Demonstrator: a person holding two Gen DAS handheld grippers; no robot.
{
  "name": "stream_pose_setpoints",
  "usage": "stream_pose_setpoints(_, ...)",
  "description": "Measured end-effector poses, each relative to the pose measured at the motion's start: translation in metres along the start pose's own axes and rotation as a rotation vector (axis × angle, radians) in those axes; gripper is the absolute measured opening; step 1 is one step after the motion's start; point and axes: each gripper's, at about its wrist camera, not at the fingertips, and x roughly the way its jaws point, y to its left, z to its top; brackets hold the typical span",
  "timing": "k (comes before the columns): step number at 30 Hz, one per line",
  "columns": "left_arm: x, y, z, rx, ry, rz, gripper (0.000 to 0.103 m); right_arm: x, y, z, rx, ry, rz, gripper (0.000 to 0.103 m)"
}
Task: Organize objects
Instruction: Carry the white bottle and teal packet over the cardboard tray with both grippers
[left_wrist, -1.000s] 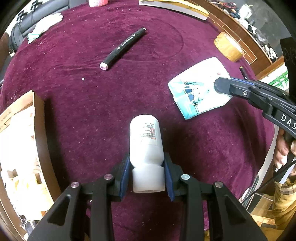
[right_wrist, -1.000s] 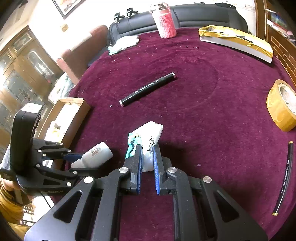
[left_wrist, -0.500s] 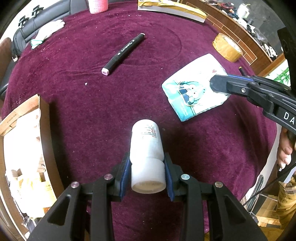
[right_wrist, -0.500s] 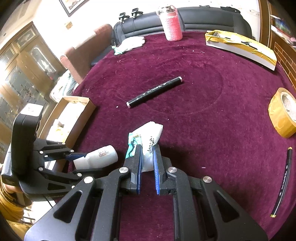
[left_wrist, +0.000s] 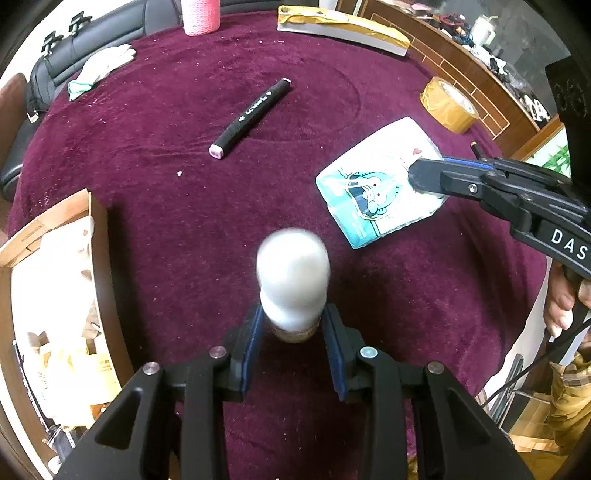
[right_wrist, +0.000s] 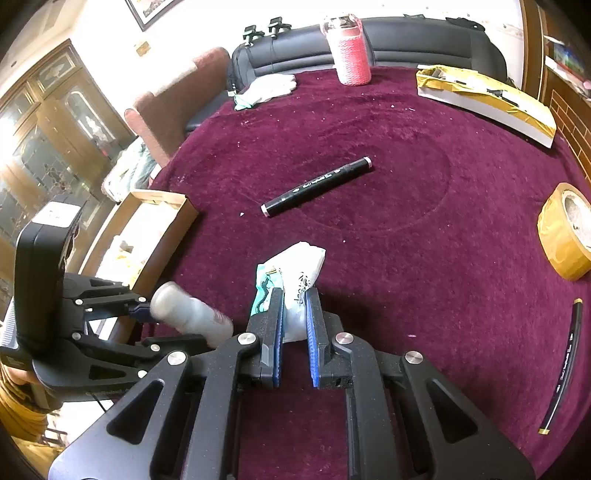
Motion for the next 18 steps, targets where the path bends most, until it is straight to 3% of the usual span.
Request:
stream_pose_setpoints(3, -0.005, 0.002, 0.000, -0.006, -0.009, -0.004, 0.012, 0.000, 0.003, 0.002, -0.007, -0.003, 0.004, 0.011)
stream_pose_setpoints(9, -0.006, 0.008, 0.004, -0.024, -0.018, -0.015, 0.012, 0.001, 0.008, 0.003, -0.014, -0.007, 0.014, 0.011)
stream_pose_setpoints(14, 0.002, 0.011, 0.019, -0.036, -0.041, -0.044, 0.018, -0.001, 0.004, 0.001, -0.003, -0.011, 0.003, 0.011)
stream_pose_setpoints(16, 0.009, 0.011, 0.026, -0.032, -0.038, -0.037, 0.034, -0.002, 0.003, 0.000, 0.001, -0.008, -0.001, 0.011)
stream_pose_setpoints(18, 0.016, 0.011, 0.033, -0.028, -0.036, -0.021, 0.038, -0.003, 0.000, 0.000, 0.009, -0.009, -0.002, 0.011)
